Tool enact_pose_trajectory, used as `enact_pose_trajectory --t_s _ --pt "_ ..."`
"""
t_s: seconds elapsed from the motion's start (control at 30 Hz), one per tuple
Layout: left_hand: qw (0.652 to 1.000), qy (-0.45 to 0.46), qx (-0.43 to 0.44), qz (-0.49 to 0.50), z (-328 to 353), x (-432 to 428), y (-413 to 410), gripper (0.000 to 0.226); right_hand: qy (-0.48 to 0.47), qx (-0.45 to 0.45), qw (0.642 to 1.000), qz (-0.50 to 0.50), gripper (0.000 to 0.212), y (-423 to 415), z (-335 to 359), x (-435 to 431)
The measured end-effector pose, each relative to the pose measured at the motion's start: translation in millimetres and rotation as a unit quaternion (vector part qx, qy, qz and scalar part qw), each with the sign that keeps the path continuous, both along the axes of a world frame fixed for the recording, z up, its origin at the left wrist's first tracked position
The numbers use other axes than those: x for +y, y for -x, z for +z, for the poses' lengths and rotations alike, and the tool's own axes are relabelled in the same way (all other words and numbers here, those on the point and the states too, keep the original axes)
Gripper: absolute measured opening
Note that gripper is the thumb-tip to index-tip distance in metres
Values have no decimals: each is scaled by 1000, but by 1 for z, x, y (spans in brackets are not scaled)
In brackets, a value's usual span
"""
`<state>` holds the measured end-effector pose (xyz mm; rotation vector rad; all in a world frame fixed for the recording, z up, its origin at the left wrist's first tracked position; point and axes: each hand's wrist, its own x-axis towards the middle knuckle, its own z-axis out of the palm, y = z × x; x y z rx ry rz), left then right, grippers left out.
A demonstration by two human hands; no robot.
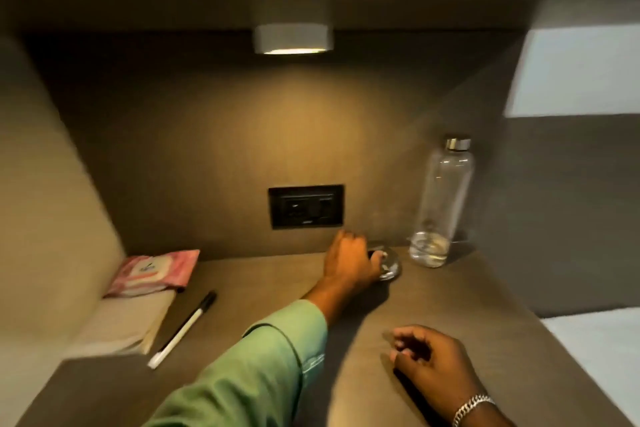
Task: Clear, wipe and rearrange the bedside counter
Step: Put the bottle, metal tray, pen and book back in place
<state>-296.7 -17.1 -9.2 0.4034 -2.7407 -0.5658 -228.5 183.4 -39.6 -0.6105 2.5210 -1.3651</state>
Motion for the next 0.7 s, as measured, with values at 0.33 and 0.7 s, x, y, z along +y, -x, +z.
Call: enact_pose_trajectory --t_s 0.33,0.7 --pt "961 -77 86 252 -1 -202 -191 34 -70 229 908 345 32 -36 4 -241" --pt "935 -86 71 337 -34 -238 -253 27 -149 354 828 408 18 -10 1 -295"
